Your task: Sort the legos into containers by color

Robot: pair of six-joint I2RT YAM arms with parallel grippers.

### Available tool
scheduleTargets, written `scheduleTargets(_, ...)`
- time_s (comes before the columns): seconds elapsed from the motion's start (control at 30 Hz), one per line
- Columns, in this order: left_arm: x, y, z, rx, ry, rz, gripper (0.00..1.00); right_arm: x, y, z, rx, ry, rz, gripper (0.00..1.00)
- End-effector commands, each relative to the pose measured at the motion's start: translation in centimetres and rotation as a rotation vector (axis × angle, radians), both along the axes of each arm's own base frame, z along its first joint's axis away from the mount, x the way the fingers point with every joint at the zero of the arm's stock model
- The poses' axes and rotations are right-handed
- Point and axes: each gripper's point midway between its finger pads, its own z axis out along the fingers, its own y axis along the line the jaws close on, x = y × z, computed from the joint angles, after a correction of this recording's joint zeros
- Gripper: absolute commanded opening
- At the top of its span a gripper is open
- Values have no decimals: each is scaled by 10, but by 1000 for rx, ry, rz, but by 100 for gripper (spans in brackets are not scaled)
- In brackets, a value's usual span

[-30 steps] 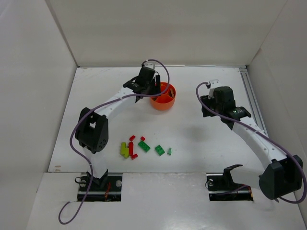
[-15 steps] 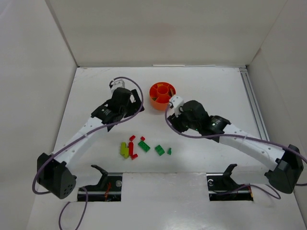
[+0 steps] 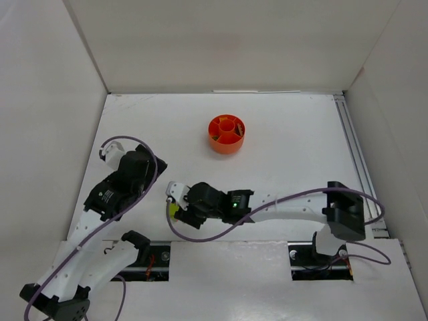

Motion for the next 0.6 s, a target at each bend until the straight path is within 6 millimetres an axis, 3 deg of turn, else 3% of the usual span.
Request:
scheduleTargets(0.0,-11,16,5,-10,-6,84,100,18,40,32,125,23,-164,60)
scheduleTargets(0.03,-12,16,7,-15,-14,84,100,19,30,3,38,100,-275,60)
scheduleTargets(0.1,-17,16,10,-29,-23,76,100,27,27,-10,-10,152,-430,60)
scheduleTargets(0.13,-17,17,5,-23,-13,76,100,28,33,0,15,152,-429,60)
scheduleTargets(0.17,-19,16,7,-35,-22,70,100,26,26,-21,-46,205,-513,59)
scheduleTargets(0.23,-19,16,6,-41,-31,69,100,30,29,-24,-48,230,-596,57)
scheduleTargets(0.27,-20,14,10,-49,-45,55,100,27,27,-37,-58,272,-648,52)
scheduleTargets(0.53,-24,7,8,-61,-69,-19,100,37,35,-55,-1,355,-787,47)
scheduleTargets(0.57,-24,5,9,-61,-74,-33,100,38,40,-49,22,366,-793,47)
